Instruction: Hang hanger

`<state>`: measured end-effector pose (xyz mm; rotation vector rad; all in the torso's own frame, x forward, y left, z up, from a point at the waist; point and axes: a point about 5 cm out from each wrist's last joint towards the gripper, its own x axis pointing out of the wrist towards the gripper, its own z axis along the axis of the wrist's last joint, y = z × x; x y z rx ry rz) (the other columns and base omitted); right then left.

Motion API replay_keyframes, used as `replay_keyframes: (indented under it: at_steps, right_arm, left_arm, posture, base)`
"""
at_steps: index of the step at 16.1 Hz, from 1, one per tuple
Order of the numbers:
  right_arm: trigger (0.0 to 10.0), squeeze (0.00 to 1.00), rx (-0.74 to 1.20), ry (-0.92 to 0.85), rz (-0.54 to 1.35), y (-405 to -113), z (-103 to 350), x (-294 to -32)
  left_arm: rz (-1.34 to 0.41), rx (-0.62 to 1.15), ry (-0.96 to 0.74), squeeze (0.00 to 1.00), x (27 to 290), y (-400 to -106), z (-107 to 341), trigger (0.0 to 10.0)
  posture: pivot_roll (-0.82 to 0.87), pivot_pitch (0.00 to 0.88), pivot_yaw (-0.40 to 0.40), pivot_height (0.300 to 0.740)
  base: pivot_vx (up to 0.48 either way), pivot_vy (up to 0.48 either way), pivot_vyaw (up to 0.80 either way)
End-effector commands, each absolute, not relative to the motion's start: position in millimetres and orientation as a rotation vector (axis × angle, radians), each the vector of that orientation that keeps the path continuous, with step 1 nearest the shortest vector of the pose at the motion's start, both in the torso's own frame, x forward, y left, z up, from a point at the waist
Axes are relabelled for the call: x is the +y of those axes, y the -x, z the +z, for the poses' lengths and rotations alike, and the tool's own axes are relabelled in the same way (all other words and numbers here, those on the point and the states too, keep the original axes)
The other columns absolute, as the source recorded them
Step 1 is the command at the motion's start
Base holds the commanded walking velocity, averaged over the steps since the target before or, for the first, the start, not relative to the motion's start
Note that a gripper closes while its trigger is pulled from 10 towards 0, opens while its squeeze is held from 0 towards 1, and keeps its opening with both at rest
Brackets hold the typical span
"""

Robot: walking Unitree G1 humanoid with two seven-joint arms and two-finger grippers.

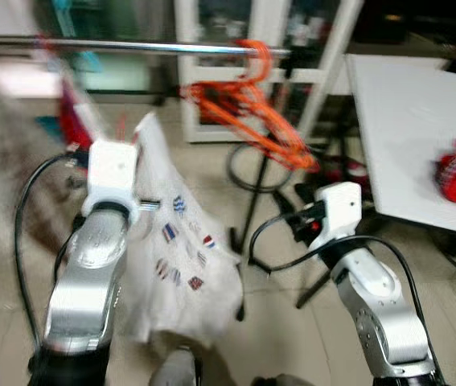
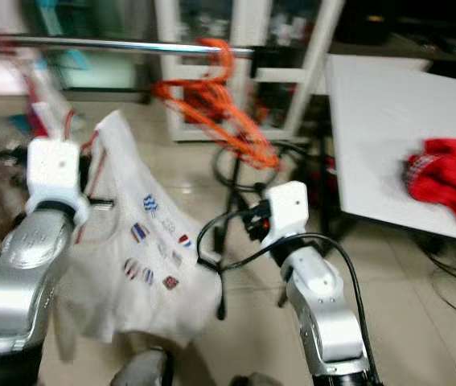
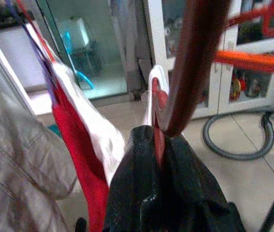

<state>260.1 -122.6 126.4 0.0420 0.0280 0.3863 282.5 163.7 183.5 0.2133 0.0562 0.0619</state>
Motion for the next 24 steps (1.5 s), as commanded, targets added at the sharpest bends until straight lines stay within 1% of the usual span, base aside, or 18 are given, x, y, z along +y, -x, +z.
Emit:
replay_keyframes:
  at_steps: [1, 4, 5, 6, 8, 9, 11, 14, 16, 17, 18, 20, 22, 23, 24]
  right_arm:
    - [10.0, 0.0, 0.015, -0.051, 0.373, -261, 129, -123]
    - [10.0, 0.0, 0.015, 0.007, 0.345, -256, 128, -122]
    - [10.0, 0.0, 0.029, 0.015, 0.346, -255, 126, -122]
    - [10.0, 0.0, 0.033, 0.032, 0.346, -254, 126, -121]
    - [10.0, 0.0, 0.018, 0.113, 0.365, -254, 129, -120]
    - [10.0, 0.0, 0.002, 0.106, 0.374, -259, 136, -118]
    - [10.0, 0.0, -0.004, 0.087, 0.386, -265, 141, -114]
    - [10.0, 0.0, -0.005, 0.082, 0.404, -268, 142, -112]
    - [10.0, 0.0, -0.005, 0.078, 0.403, -269, 143, -112]
    - [10.0, 0.0, -0.007, 0.068, 0.388, -271, 145, -112]
    - [10.0, 0.0, 0.0, 0.088, 0.37, -272, 144, -113]
    - [10.0, 0.0, 0.001, 0.1, 0.345, -273, 145, -114]
    - [10.0, 0.0, 0.02, 0.101, 0.334, -270, 140, -117]
    - [10.0, 0.0, 0.056, 0.105, 0.304, -267, 134, -121]
    - [10.0, 0.0, 0.075, 0.067, 0.305, -264, 131, -121]
  left_arm:
    - [0.018, 0.034, -0.23, 0.0, 157, -286, 189, 10.0]
    - [-0.014, 0.045, -0.254, 0.0, 152, -292, 186, 10.0]
    - [-0.014, 0.045, -0.247, 0.0, 151, -293, 185, 10.0]
    - [-0.007, 0.046, -0.2, 0.0, 151, -293, 184, 10.0]
    - [0.006, 0.054, -0.157, 0.0, 153, -294, 183, 10.0]
    - [-0.01, 0.041, -0.154, 0.0, 153, -297, 188, 10.0]
    - [0.006, 0.029, -0.137, 0.0, 160, -299, 193, 10.0]
    - [0.031, 0.023, -0.205, 0.0, 170, -304, 198, 10.0]
    - [0.019, 0.014, -0.212, 0.0, 173, -307, 202, 10.0]
    - [-0.027, 0.001, -0.17, 0.0, 173, -315, 207, 10.0]
    - [-0.092, 0.005, -0.138, 0.0, 167, -320, 210, 10.0]
    - [-0.149, 0.011, -0.15, 0.0, 160, -324, 212, 10.0]
    - [-0.131, 0.027, -0.166, 0.0, 157, -320, 204, 10.0]
    - [-0.121, 0.005, -0.18, 0.0, 155, -315, 200, 10.0]
    - [-0.099, -0.01, -0.207, 0.0, 155, -311, 197, 10.0]
  posture:
    - [0.08, 0.075, -0.01, 0.74]
    - [0.06, 0.074, 0.009, 0.74]
    - [0.05, 0.071, 0.013, 0.74]
    - [0.05, 0.071, 0.01, 0.74]
    - [0.04, 0.066, -0.03, 0.74]
    - [0.05, 0.07, -0.061, 0.74]
    - [0.06, 0.073, -0.073, 0.74]
    - [0.07, 0.07, -0.083, 0.74]
    - [0.07, 0.07, -0.079, 0.74]
    - [0.07, 0.066, -0.076, 0.74]
    - [0.07, 0.06, -0.069, 0.74]
    - [0.07, 0.063, -0.058, 0.74]
    - [0.05, 0.061, -0.047, 0.74]
    - [0.05, 0.065, -0.047, 0.74]
    - [0.04, 0.067, -0.046, 0.74]
  base:
    - [0.0, 0.0, 0.8]
    - [0.0, -0.48, 0.8]
    - [0.0, -0.48, 0.0]
    - [0.0, 0.0, 0.0]
    - [0.0, 0.0, 0.0]
    - [0.0, 0.0, 0.0]
    - [0.0, 0.0, 0.0]
    - [0.0, 0.0, 0.0]
    - [0.0, 0.0, 0.0]
    - [0.0, 0.0, 0.0]
    - [0.0, 0.0, 0.0]
    - [0.0, 0.0, 0.0]
    - [0.0, 0.0, 0.0]
    - [0.0, 0.0, 0.0]
    - [0.0, 0.0, 0.0]
